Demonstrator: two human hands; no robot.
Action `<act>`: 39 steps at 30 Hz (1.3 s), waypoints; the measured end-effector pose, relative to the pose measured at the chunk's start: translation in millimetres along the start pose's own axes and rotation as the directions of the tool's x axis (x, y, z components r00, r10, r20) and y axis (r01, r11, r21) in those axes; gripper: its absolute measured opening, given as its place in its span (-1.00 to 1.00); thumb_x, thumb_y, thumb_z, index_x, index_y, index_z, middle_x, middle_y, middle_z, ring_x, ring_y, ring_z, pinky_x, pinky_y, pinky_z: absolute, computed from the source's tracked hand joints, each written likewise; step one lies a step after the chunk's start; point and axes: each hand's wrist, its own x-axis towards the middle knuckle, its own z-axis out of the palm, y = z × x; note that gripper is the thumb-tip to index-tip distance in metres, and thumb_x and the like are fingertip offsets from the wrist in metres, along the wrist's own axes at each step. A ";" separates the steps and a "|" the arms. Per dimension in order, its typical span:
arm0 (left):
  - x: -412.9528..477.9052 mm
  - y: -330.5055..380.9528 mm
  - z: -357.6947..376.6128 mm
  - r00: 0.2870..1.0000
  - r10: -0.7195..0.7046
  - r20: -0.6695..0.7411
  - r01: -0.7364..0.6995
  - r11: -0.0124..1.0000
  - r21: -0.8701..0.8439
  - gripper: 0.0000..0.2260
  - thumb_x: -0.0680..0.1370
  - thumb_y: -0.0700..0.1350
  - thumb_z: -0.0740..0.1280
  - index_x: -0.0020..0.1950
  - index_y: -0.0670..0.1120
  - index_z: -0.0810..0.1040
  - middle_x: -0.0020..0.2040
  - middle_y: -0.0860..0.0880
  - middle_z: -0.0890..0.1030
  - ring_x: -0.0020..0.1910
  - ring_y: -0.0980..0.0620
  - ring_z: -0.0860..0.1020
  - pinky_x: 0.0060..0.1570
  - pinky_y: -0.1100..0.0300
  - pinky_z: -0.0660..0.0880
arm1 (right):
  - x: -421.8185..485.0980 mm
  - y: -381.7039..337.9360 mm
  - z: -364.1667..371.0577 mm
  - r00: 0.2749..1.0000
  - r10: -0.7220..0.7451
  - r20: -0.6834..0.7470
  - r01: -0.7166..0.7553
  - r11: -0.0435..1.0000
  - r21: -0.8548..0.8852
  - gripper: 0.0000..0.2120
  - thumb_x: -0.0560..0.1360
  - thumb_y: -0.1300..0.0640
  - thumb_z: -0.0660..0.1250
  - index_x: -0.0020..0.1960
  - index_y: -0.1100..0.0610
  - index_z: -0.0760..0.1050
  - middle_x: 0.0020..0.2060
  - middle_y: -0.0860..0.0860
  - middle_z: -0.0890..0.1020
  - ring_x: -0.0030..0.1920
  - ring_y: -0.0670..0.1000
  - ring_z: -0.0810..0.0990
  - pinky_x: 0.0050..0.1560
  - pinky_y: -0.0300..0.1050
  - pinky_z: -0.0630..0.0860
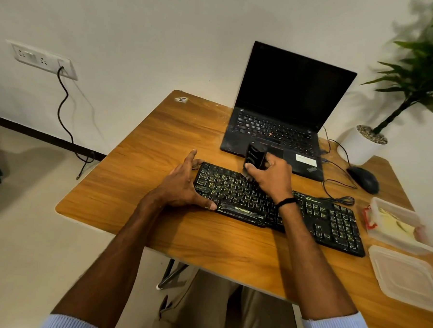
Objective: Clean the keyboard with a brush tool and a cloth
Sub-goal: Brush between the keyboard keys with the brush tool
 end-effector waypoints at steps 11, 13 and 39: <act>-2.3 3.3 0.2 1.000 -0.010 -0.015 0.010 1.000 -0.001 0.51 -0.02 0.51 0.53 0.68 -0.03 -0.22 0.64 0.00 0.24 0.59 -0.09 0.21 0.58 -0.22 0.07 | -6.5 2.8 4.2 0.998 0.026 0.065 -0.037 0.986 0.163 -0.57 0.42 0.15 0.54 0.25 0.17 0.56 0.05 -0.07 0.64 -0.07 -0.19 0.63 -0.14 -0.39 0.58; -2.2 4.3 -0.2 1.000 -0.010 -0.007 0.010 1.000 0.000 0.54 -0.05 0.55 0.51 0.68 -0.03 -0.21 0.63 0.00 0.24 0.59 -0.09 0.22 0.58 -0.24 0.07 | -6.0 0.6 5.3 1.000 0.020 -0.025 -0.017 0.994 0.110 -0.61 0.44 0.11 0.52 0.23 0.17 0.57 -0.04 -0.12 0.61 -0.16 -0.24 0.58 -0.26 -0.52 0.49; 0.2 -1.3 2.5 1.000 0.002 -0.028 -0.002 1.000 -0.006 0.47 0.06 0.43 0.63 0.68 0.00 -0.20 0.63 0.00 0.26 0.58 -0.05 0.24 0.57 -0.18 0.16 | 12.2 -26.6 38.8 0.999 -0.037 0.025 0.034 0.993 0.109 -0.60 0.41 0.09 0.54 0.22 0.11 0.60 -0.01 -0.11 0.66 -0.03 -0.14 0.65 -0.17 -0.45 0.55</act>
